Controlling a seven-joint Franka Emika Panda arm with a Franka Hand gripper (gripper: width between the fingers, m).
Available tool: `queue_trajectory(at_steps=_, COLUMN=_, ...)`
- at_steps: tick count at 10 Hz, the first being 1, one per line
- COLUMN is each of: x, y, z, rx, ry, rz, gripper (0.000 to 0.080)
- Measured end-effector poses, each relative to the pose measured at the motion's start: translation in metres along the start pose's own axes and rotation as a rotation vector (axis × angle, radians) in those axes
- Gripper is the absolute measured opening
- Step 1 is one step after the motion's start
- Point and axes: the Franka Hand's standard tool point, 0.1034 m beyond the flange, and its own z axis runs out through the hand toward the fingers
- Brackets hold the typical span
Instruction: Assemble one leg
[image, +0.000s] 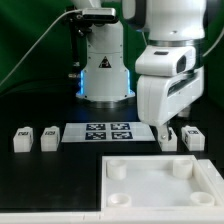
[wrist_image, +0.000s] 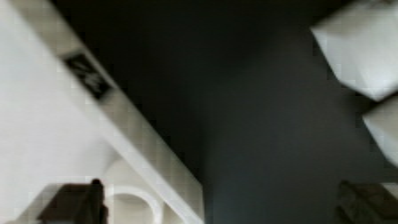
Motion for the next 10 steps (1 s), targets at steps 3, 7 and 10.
queue_trajectory(at_steps=3, x=0.017, y=-0.015, z=-0.006, rx=0.010, ry=-0.009, rz=0.359, gripper=0.0649)
queue_trajectory(at_steps=7, x=0.024, y=-0.034, z=0.005, rx=0.048, ry=-0.038, rz=0.738, gripper=0.0649)
queue_trajectory(at_steps=10, x=0.028, y=-0.052, z=0.008, rx=0.092, ry=-0.100, rz=0.773, gripper=0.0649)
